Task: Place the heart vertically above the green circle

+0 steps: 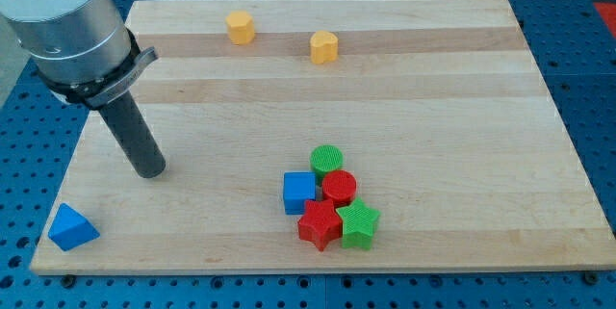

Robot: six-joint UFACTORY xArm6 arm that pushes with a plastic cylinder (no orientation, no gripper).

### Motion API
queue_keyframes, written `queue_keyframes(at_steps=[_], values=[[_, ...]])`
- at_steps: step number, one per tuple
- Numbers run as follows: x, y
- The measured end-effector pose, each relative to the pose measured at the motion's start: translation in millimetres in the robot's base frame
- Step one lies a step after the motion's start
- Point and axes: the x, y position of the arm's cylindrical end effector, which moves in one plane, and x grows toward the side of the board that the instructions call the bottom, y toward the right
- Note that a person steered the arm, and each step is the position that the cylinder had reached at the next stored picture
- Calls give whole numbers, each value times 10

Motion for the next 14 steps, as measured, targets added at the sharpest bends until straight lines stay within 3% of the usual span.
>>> queue_keyframes(at_steps=[3,5,8,11,14], values=[[42,33],[-384,374],[-489,473],[-1042,474],[-1207,474]])
